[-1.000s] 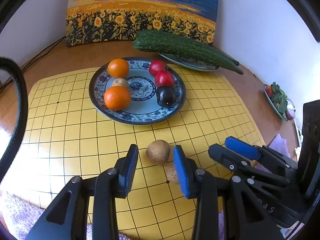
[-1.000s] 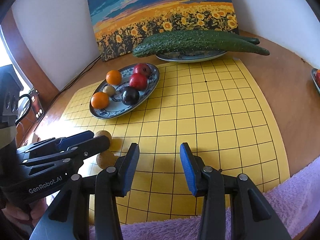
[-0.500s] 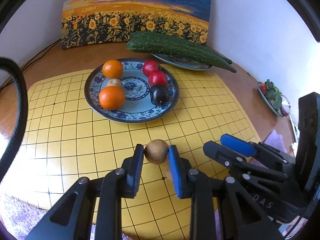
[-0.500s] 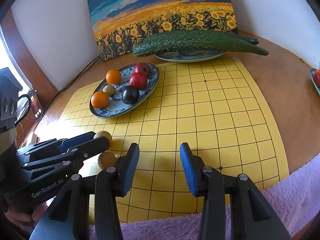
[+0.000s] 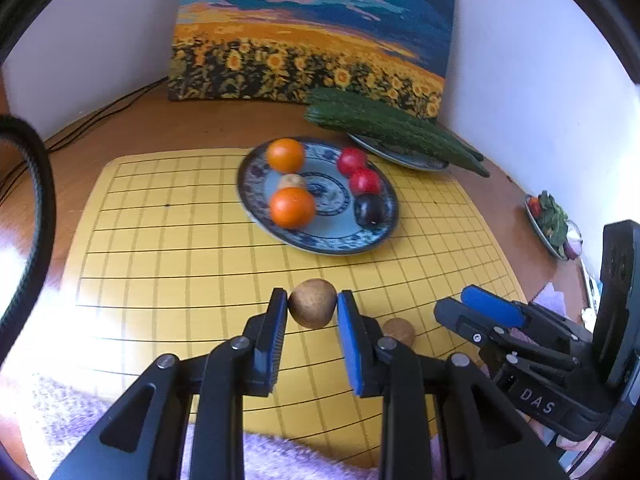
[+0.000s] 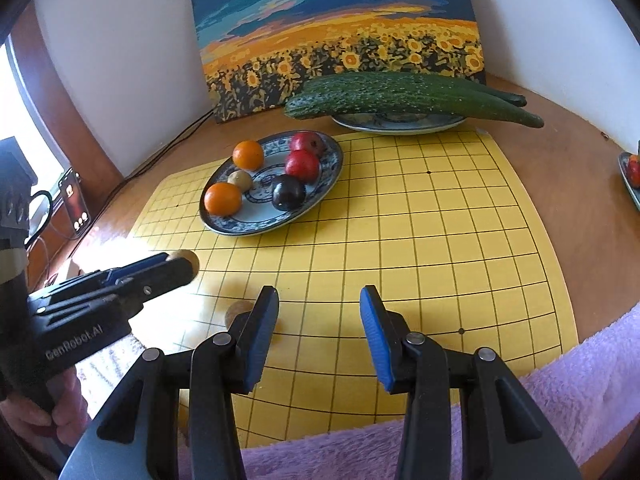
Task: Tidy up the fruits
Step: 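Grasp a brown potato with the left tool while the right tool grasps the other potato, then carry the potato with the left tool while the right tool carries its potato onto the plate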
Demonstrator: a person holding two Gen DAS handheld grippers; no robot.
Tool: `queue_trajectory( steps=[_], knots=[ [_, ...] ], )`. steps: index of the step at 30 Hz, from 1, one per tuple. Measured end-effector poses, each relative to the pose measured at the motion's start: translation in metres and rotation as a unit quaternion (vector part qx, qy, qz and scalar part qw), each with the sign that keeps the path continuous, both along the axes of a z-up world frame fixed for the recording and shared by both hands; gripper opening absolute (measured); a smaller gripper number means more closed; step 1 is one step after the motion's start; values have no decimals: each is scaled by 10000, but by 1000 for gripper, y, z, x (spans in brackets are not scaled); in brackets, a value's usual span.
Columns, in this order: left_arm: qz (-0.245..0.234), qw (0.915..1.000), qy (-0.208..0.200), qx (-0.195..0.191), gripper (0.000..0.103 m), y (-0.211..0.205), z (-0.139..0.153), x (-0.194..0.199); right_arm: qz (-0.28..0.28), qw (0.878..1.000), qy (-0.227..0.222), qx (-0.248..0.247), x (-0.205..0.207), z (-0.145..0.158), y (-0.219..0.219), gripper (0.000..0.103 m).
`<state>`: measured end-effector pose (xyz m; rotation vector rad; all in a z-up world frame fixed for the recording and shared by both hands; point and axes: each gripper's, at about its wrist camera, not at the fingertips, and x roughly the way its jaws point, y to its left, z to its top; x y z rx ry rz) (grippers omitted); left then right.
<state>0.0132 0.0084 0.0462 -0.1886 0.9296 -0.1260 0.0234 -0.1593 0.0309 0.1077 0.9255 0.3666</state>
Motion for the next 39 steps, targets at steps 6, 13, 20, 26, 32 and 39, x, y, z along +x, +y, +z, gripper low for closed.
queue_trajectory(
  steps=[6, 13, 20, 26, 32, 39],
  knots=[
    [172, 9998, -49, 35, 27, 14, 0, -8, 151, 9999, -58, -52, -7, 4, 13, 44],
    [291, 9996, -23, -38, 27, 24, -5, -12, 402, 9990, -30, -186, -14, 2, 30, 44],
    [283, 9996, 19, -95, 27, 26, -9, -14, 485, 9985, 36, -264, -16, -4, 38, 44],
    [296, 9995, 24, -119, 27, 29, -10, -15, 542, 9980, 66, -312, -16, -7, 44, 41],
    [316, 9994, 35, -127, 27, 32, -11, -14, 605, 9975, 4, -366, -16, -7, 47, 29],
    [286, 9995, 32, -145, 27, 32, -10, -13, 695, 9970, 6, -336, -16, -8, 47, 25]
  ],
)
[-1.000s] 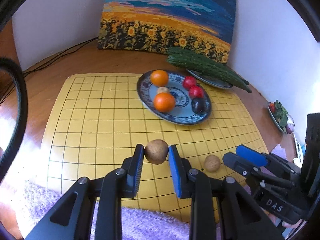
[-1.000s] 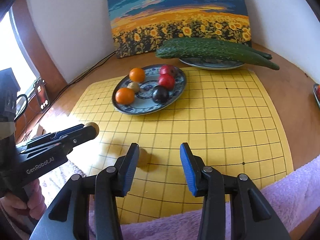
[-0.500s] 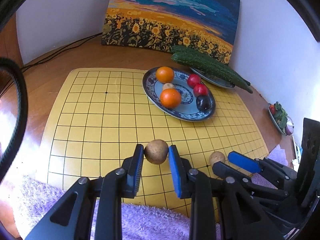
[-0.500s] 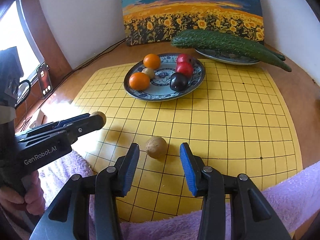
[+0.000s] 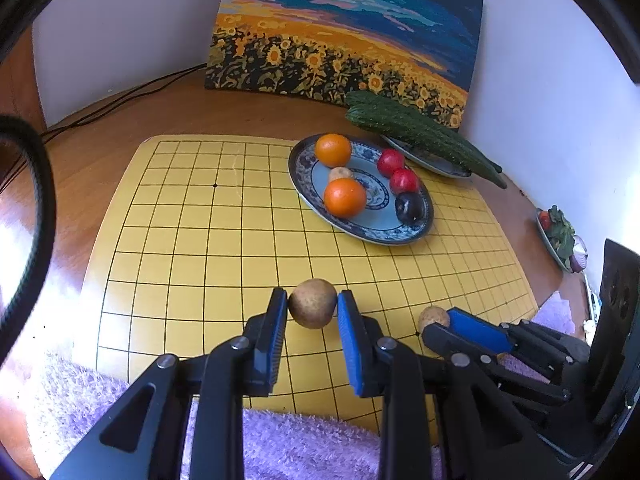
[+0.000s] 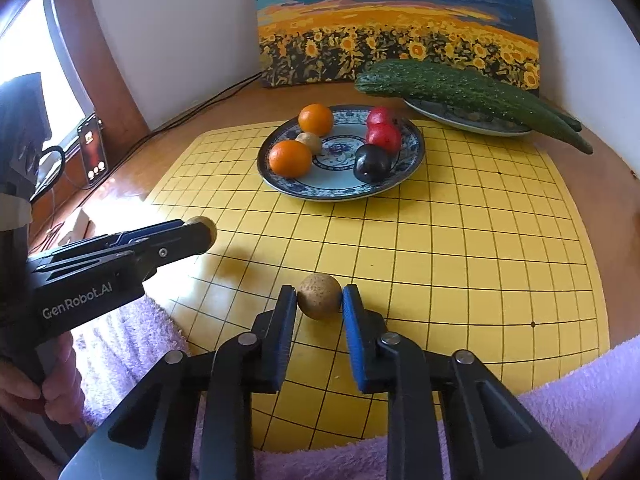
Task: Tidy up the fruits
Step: 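Carry the potato with the left tool while the right tool carries its potato onto the plate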
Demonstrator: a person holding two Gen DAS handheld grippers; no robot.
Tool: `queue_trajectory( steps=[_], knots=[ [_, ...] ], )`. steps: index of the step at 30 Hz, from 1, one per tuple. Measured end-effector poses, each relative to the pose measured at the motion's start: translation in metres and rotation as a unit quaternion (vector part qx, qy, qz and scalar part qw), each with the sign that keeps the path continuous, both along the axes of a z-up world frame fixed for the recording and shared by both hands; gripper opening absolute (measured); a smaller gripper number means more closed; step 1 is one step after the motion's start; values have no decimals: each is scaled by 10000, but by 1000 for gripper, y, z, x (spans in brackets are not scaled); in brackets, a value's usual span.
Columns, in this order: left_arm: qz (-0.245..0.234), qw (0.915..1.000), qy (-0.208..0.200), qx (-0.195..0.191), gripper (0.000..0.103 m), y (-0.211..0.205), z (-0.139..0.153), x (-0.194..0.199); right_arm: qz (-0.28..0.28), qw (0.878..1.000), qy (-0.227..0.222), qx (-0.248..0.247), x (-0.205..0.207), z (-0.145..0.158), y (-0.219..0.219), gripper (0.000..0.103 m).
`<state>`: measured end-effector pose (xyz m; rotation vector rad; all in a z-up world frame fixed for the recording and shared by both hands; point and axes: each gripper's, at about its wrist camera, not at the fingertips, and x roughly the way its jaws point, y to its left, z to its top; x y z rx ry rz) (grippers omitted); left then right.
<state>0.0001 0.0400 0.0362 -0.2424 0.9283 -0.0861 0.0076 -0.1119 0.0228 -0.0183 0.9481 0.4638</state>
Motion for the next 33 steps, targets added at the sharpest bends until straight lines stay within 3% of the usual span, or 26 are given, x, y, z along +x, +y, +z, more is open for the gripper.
queue_trajectory(
  steps=[20, 33],
  knots=[
    [-93, 9994, -273, 166, 27, -1, 22, 37, 102, 9994, -286, 159, 20, 21, 10, 25],
    [-29, 9989, -435, 184, 27, 1, 17, 78, 56, 9984, -559, 105, 44, 20, 27, 25]
  ],
)
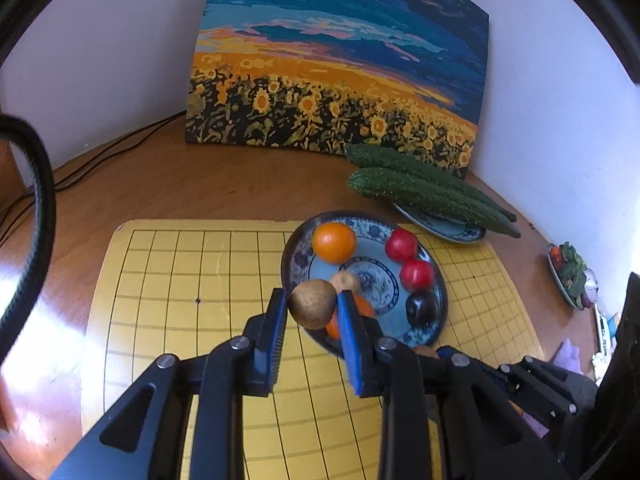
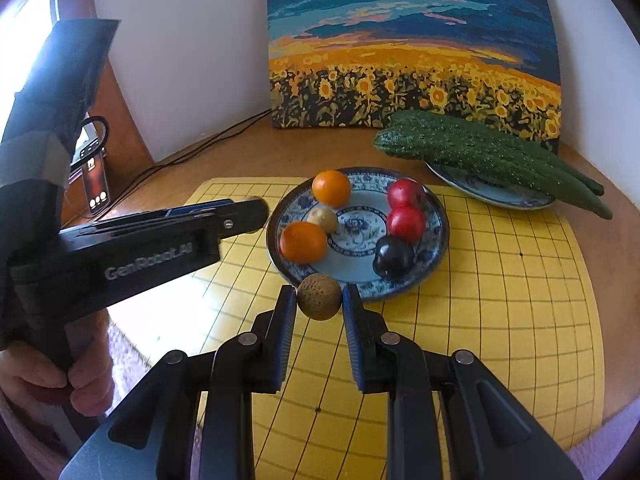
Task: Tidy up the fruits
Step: 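Carry the potato with the left tool while the right tool carries its potato onto the plate, then open the left tool on the plate while the right tool releases its potato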
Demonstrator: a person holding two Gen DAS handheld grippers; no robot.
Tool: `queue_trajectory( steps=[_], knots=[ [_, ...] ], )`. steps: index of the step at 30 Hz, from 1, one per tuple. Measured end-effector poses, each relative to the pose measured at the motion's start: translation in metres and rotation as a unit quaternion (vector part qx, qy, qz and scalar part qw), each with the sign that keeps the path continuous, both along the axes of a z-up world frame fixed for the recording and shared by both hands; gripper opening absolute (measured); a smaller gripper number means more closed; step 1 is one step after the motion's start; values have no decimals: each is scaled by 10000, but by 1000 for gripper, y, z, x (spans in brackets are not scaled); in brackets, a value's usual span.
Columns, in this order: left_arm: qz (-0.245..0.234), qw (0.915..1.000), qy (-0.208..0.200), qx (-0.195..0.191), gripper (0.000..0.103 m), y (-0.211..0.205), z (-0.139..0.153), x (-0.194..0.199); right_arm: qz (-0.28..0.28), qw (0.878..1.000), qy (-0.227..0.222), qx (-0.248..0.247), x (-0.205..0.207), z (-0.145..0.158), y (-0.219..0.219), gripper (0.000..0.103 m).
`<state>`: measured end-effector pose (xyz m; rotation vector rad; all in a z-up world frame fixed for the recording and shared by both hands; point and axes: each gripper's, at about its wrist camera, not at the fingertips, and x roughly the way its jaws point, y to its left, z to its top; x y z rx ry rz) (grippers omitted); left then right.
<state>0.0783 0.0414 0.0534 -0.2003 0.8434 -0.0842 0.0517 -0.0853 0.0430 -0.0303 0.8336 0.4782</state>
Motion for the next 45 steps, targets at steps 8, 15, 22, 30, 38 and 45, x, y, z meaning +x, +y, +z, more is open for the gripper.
queue_trajectory(
  steps=[8, 15, 22, 30, 38, 45],
  knots=[
    [-31, 10000, 56, 35, 27, -3, -8, 16, -31, 10000, -2, 9, 10, -6, 2, 25],
    [-97, 9999, 108, 72, 27, -7, -13, 21, -28, 10000, 31, 19, 13, -7, 2, 25],
    [-113, 9999, 93, 68, 27, -7, -12, 20, -32, 10000, 13, -4, 13, -8, 3, 25],
    [-83, 9999, 52, 121, 27, -8, -6, 19, -85, 9999, 29, 86, 14, -7, 0, 35],
    [-89, 9998, 84, 147, 28, -9, 0, 5, -173, 9998, -31, 127, 8, -3, -4, 44],
    [-57, 9997, 132, 173, 32, -12, 6, -11, -279, 9995, -2, 112, 3, -1, -14, 52]
  ],
)
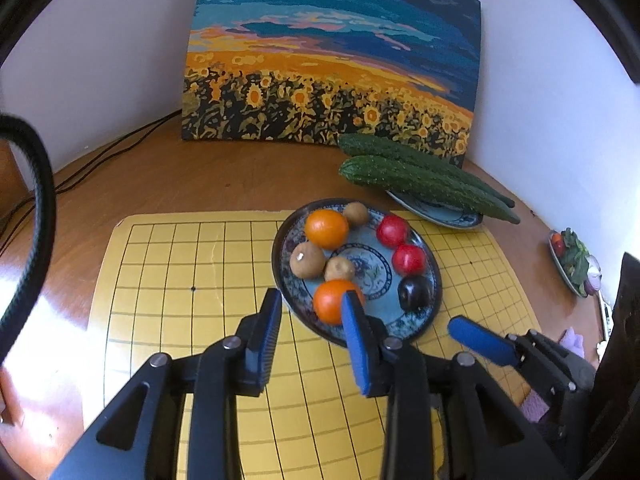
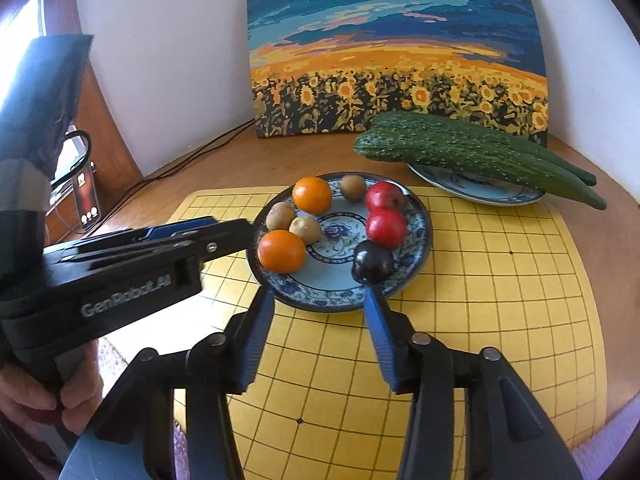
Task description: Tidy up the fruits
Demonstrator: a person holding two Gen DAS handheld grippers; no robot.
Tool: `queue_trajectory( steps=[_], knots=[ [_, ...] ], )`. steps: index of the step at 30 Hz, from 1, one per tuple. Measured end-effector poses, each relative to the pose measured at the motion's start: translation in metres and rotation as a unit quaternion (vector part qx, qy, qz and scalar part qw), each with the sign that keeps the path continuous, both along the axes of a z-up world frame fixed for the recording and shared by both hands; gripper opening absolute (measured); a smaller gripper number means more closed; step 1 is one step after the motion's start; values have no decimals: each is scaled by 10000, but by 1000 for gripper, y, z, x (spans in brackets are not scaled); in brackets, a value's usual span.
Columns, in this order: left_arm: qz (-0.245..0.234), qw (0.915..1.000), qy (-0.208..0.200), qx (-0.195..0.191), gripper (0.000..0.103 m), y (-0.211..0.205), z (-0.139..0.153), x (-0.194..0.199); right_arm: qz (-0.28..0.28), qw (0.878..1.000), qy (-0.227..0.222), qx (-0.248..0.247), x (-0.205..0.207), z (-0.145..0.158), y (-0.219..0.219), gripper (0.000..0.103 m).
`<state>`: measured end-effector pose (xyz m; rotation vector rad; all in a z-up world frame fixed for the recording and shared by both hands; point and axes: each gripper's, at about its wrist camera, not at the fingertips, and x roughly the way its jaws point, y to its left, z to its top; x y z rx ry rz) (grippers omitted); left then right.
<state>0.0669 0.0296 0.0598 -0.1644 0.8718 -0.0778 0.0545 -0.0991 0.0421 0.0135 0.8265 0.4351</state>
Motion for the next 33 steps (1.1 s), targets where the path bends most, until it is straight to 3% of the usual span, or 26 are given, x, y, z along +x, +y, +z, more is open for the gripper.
queue_trajectory(
  steps=[12, 33],
  knots=[
    [306, 9995, 56, 99, 51, -7, -5, -29, -227, 9995, 86, -185, -7, -5, -25, 63],
    [375, 9974, 358, 496, 54, -27, -39, -29, -543, 9973, 268, -411, -2, -25, -40, 63]
  ],
)
